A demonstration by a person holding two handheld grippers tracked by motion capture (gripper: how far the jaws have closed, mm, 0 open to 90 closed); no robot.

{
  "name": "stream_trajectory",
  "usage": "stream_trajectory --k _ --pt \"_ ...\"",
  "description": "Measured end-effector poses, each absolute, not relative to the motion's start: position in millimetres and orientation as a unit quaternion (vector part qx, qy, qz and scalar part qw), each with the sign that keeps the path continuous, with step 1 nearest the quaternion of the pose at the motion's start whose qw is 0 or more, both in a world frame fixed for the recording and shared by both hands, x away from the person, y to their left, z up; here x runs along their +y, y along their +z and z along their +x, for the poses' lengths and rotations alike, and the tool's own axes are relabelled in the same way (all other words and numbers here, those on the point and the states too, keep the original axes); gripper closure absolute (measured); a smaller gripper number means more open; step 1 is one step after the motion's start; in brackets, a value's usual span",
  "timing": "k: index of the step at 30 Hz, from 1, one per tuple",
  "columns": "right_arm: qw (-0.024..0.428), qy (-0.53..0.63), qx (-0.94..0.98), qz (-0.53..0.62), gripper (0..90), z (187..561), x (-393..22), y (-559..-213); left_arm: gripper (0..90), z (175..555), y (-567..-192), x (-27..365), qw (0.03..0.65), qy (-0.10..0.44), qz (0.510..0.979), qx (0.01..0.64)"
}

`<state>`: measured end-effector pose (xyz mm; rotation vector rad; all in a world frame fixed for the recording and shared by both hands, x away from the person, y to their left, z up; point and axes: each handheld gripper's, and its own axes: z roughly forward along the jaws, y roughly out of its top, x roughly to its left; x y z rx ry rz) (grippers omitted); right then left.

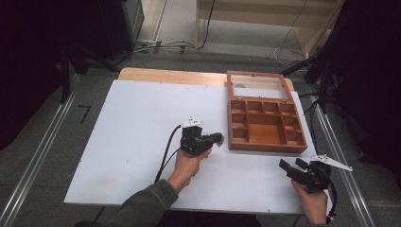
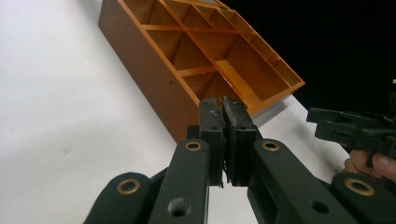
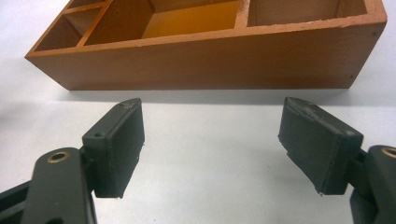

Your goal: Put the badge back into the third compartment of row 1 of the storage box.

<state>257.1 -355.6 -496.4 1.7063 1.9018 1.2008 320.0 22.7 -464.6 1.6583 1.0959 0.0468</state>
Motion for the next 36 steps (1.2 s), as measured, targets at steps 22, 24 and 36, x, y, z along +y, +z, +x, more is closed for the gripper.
stream_trajectory --k 22,24,36 --pt "0.161 0.422 0.665 0.595 21.4 257 -356 -496 88.9 347 -457 -4 0.550 0.014 0.695 0.463" --pt "0.163 0.424 0.665 0.593 21.5 257 -357 -496 88.9 350 -457 -7 0.550 0.012 0.696 0.460" --pt "0.158 0.426 0.666 0.592 21.4 259 -358 -497 88.9 369 -460 -25 0.547 0.017 0.697 0.463"
